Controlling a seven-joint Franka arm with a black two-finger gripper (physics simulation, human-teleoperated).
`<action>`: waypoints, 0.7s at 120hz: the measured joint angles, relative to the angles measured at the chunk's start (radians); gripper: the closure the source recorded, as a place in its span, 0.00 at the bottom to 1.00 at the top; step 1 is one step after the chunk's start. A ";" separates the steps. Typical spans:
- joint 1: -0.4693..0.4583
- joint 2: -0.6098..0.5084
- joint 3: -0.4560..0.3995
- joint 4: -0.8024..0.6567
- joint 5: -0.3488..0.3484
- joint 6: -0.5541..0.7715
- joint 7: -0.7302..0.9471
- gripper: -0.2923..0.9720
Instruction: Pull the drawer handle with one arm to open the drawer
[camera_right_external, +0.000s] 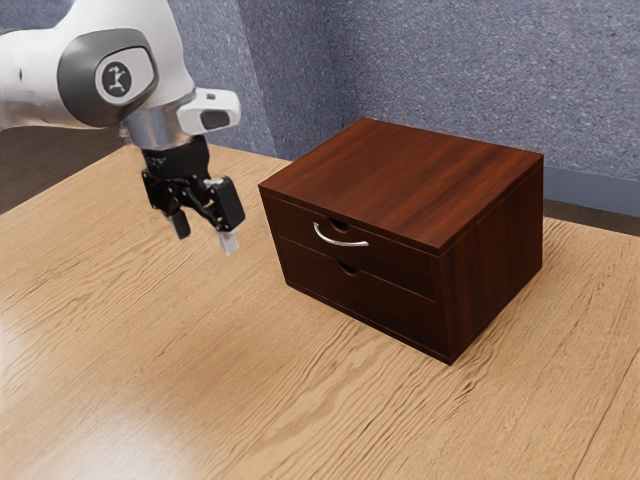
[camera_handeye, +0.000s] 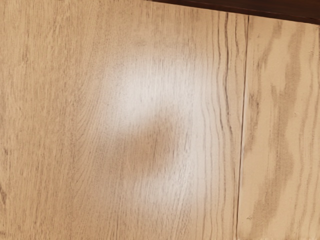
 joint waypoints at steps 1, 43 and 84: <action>0.000 0.000 0.000 0.000 0.000 0.000 0.001 0.23; 0.048 -0.019 0.005 0.009 -0.013 -0.007 0.020 0.23; 0.070 -0.066 0.001 0.116 -0.035 -0.072 -0.200 0.23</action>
